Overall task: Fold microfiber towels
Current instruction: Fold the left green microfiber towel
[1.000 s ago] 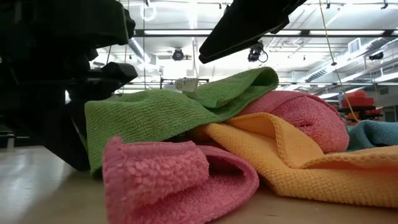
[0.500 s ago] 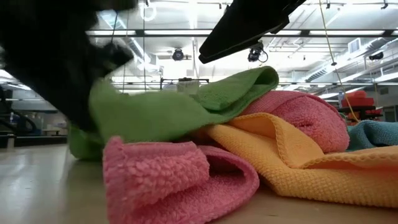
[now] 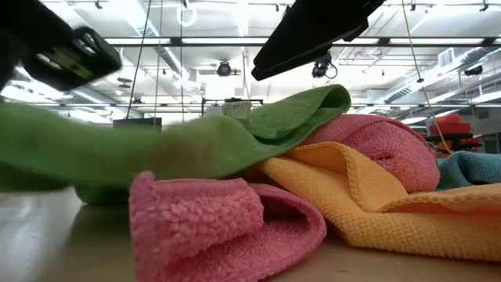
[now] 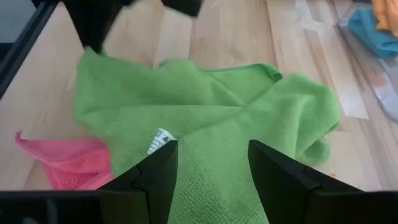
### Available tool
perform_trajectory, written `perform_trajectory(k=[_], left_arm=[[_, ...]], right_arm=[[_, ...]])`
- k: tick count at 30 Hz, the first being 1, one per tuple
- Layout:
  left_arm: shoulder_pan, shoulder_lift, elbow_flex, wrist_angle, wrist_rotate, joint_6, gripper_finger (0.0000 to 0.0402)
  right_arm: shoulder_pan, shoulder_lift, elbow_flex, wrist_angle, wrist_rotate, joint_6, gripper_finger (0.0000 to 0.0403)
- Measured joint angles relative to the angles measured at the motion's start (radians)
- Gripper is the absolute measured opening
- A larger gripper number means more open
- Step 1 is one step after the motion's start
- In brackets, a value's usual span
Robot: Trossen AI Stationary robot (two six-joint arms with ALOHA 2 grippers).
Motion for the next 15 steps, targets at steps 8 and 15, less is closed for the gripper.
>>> perform_trajectory(k=[8, 15], left_arm=[[-0.001, 0.05, 0.004, 0.118, -0.001, 0.13, 0.0101], [-0.007, -0.027, 0.035, 0.106, 0.036, 0.177, 0.0176]], right_arm=[[0.0, 0.0, 0.0, -0.006, -0.018, 0.015, 0.0204], [0.039, 0.0, 0.0, 0.004, -0.024, -0.022, 0.0204]])
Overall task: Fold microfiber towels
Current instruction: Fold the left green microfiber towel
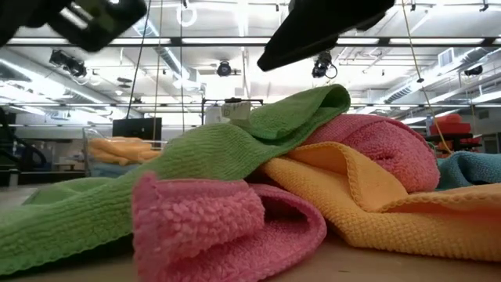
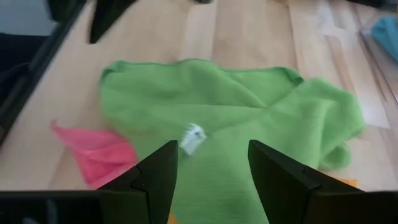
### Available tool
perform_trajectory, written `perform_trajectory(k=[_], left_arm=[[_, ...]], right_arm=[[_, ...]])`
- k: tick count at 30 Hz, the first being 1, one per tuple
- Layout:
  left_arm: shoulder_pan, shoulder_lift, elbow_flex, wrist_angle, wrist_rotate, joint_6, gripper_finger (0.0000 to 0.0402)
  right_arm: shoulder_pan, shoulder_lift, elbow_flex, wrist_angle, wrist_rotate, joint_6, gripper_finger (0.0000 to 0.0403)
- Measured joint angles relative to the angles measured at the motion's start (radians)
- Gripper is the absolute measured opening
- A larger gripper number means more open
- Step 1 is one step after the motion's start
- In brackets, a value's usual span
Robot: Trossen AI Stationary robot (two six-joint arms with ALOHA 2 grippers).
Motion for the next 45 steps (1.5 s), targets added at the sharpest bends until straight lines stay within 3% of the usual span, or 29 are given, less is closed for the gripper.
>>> perform_trajectory(k=[2, 6, 9, 13, 18, 24, 41, 45], left_arm=[[-0.001, -0.005, 0.0, -0.008, -0.086, 0.03, 0.0185], [0.005, 0.014, 0.001, -0.005, -0.384, 0.136, 0.0187], [0.021, 0.036, 0.0, 0.014, -0.484, 0.196, 0.0179], [0.043, 0.061, 0.002, 0.085, -0.507, 0.262, 0.0173], [0.066, 0.115, 0.0, 0.166, -0.549, 0.316, 0.0176], [0.066, 0.158, 0.0, 0.232, -0.625, 0.388, 0.0172], [0.064, 0.231, 0.0, 0.392, -0.682, 0.6, 0.0172], [0.067, 0.24, 0.0, 0.413, -0.685, 0.601, 0.0172]], right_arm=[[0.013, 0.0, 0.0, 0.0, 0.002, 0.004, 0.0204], [0.037, 0.0, 0.0, -0.01, 0.052, 0.038, 0.0204], [0.062, -0.006, 0.0, -0.042, 0.1, 0.043, 0.0204], [0.093, -0.006, 0.0, -0.097, 0.204, 0.043, 0.0204], [0.106, -0.046, 0.0, -0.216, 0.258, 0.081, 0.0204], [0.106, -0.114, 0.001, -0.314, 0.25, 0.099, 0.0204], [0.098, -0.185, 0.001, -0.32, 0.253, -0.008, 0.0204], [0.097, -0.186, 0.001, -0.325, 0.24, 0.072, 0.0204]])
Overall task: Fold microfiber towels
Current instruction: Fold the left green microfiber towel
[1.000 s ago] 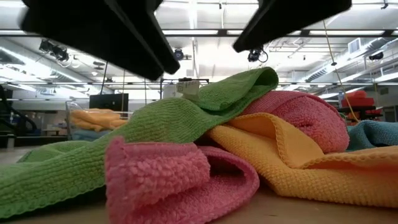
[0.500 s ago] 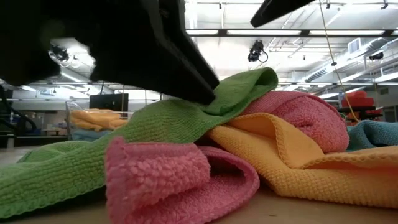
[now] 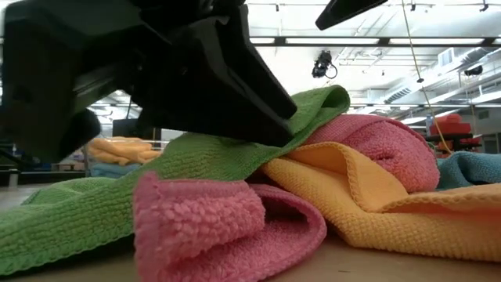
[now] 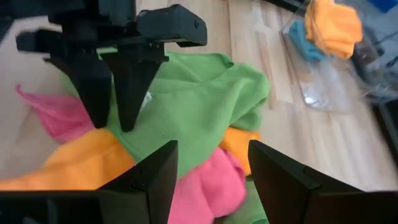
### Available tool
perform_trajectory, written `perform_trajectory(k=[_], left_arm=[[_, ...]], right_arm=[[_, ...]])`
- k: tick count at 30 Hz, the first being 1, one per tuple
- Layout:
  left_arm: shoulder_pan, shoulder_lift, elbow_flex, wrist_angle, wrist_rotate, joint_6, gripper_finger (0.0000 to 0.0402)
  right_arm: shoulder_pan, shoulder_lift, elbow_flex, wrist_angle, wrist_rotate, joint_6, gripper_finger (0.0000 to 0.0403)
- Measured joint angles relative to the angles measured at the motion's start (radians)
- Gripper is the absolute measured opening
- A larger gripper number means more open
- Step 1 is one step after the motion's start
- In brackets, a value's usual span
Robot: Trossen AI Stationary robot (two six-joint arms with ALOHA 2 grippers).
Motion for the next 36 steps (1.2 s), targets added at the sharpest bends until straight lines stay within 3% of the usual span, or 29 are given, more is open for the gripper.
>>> perform_trajectory(k=[12, 24, 32, 36], left_arm=[[0.014, 0.0, 0.0, -0.002, -0.026, -0.01, 0.0172], [-0.024, 0.0, 0.0, -0.025, -0.193, -0.015, 0.0172], [-0.021, 0.0, 0.0, -0.04, -0.188, -0.037, 0.0168], [-0.02, 0.0, 0.0, -0.017, -0.045, -0.031, 0.0152]], right_arm=[[-0.007, 0.0, 0.0, 0.001, -0.003, 0.062, 0.0204], [-0.012, 0.0, 0.0, 0.002, -0.003, 0.07, 0.0204], [-0.02, 0.0, 0.0, 0.003, -0.003, 0.073, 0.0204], [-0.021, 0.0, 0.0, 0.003, -0.003, 0.073, 0.0204]])
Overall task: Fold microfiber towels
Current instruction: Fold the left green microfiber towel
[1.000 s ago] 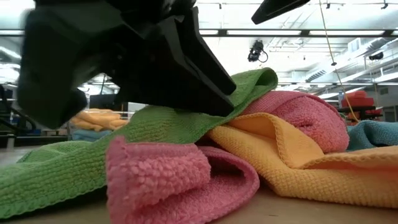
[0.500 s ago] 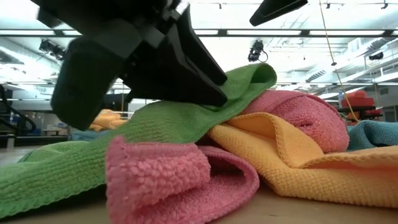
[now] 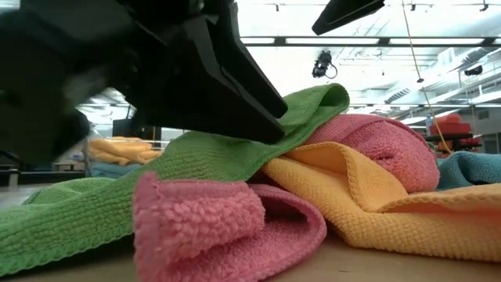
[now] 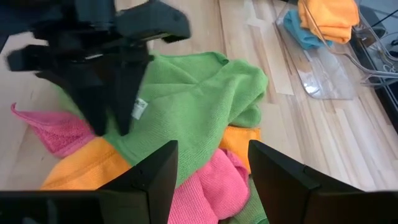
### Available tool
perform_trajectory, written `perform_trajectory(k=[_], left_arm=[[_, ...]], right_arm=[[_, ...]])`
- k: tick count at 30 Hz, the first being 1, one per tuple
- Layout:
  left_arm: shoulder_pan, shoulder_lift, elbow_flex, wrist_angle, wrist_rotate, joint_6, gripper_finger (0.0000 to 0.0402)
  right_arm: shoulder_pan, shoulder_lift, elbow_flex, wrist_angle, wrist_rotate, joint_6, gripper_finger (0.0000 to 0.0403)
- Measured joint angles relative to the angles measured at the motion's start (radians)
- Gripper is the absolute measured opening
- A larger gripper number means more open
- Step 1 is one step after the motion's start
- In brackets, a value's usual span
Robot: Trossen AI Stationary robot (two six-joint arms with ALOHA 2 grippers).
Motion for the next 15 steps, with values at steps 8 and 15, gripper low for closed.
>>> perform_trajectory(k=[8, 15], left_arm=[[0.023, 0.0, 0.0, 0.005, 0.01, -0.027, 0.0118], [0.039, 0.0, 0.0, -0.003, 0.01, -0.045, 0.0109]], right_arm=[[-0.004, 0.0, 0.0, 0.0, 0.0, 0.006, 0.0204], [-0.004, 0.0, 0.0, 0.0, 0.0, 0.007, 0.0204]])
